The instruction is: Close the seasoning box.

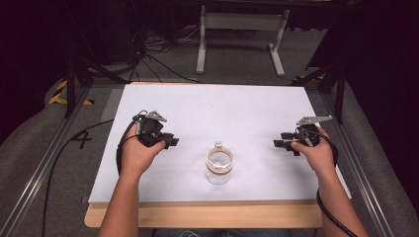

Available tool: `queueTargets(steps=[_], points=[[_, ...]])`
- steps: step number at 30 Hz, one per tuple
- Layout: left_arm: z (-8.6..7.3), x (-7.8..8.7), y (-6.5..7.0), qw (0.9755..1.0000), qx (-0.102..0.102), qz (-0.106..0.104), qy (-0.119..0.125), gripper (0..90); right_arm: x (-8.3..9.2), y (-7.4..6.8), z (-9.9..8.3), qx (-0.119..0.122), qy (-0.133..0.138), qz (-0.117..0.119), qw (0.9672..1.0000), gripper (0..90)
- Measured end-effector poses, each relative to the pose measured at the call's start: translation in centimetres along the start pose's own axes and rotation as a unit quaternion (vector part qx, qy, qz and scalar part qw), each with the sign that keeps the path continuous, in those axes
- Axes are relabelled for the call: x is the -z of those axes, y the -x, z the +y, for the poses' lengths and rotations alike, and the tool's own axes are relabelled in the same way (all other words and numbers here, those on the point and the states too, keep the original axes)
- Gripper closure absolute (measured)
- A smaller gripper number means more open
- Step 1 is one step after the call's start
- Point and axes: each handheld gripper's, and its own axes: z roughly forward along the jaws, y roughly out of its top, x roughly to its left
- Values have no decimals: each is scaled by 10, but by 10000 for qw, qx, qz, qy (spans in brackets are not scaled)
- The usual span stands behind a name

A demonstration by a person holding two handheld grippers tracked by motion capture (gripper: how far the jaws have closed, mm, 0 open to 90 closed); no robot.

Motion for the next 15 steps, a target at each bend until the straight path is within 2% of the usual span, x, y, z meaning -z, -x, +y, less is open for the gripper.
queueTargets(steps=[4,9,15], points=[[-1,-3,-3,10000,48,-40,-54,676,-9,7,-8,-81,-139,-107,9998,441],[-1,-4,-5,9999,91,34,-76,651,-18,13,-16,-161,-317,-122,9993,439],[-2,-6,-6,9998,132,41,-108,628,-18,13,-16,-175,-294,-74,9994,424]])
